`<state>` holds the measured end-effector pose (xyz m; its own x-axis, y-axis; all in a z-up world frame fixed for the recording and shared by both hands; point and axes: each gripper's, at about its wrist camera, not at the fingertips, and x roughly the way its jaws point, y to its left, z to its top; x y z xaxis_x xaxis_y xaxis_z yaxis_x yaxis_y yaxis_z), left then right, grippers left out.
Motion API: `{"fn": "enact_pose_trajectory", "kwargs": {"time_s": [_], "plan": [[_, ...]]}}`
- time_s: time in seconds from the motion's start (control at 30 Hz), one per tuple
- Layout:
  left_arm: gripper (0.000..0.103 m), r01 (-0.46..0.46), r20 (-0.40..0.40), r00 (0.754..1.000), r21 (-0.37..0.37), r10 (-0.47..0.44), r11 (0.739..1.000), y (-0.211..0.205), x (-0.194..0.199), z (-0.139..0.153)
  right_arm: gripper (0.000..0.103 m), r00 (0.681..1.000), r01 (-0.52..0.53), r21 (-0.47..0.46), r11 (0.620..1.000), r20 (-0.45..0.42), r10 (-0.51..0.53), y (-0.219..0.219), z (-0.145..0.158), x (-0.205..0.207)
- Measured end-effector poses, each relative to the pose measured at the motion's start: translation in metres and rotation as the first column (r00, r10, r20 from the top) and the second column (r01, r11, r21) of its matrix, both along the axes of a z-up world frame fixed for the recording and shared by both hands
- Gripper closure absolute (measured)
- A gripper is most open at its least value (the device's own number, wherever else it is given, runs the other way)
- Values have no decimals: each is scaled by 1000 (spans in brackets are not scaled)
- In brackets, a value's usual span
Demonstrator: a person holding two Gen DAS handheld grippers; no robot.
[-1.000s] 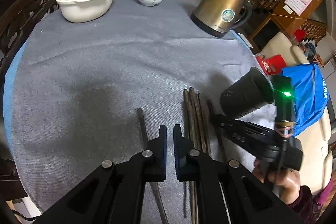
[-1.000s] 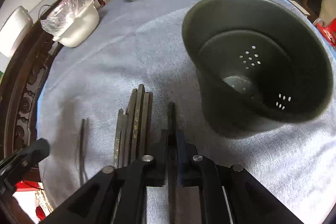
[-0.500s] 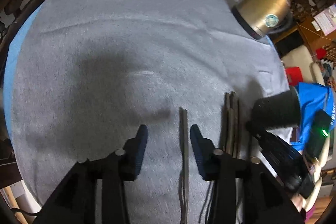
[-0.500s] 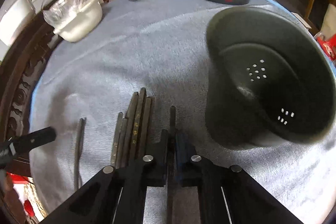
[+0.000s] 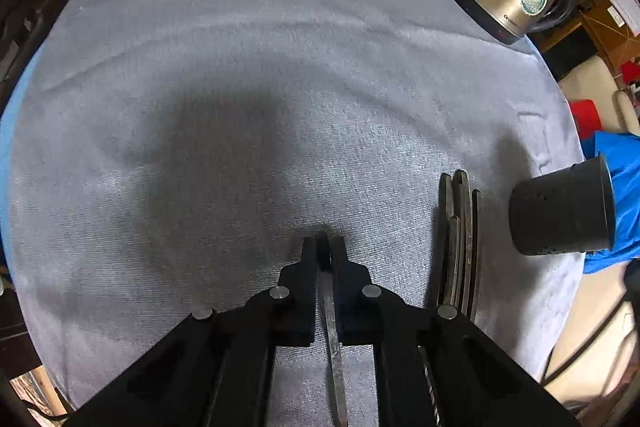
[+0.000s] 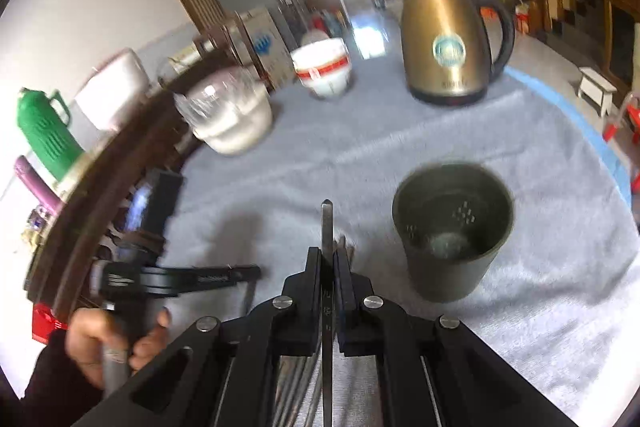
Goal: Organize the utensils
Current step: 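Lift the held chopsticks off the cloth with both tools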
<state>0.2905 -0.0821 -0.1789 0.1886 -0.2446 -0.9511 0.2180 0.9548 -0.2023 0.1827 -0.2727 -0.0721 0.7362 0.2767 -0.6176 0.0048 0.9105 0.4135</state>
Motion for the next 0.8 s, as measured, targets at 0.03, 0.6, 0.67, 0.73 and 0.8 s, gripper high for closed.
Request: {"fn": "enact_pose_trajectory", "kwargs": {"time_s": [0.03,0.6,0.67,0.73,0.8], "plan": [[98,5,22,1000,4,-5,1000,-1,-2,5,97,1000,5,7,1000,31,-5,-4,9,-11],[99,91,290,955,-86,-62,992,11,-45,142,97,934,130,96,987,321,-154,-63,98,-73],[95,56,186,982,-105,-36,993,14,-28,117,97,932,132,98,986,327,-157,-65,99,-78],[74,25,116,993,-76,-16,997,16,-24,91,97,929,139,104,985,331,-166,-68,98,-84],[70,-11,72,997,-28,13,1000,14,-15,64,97,926,145,114,983,335,-175,-72,99,-91]]}}
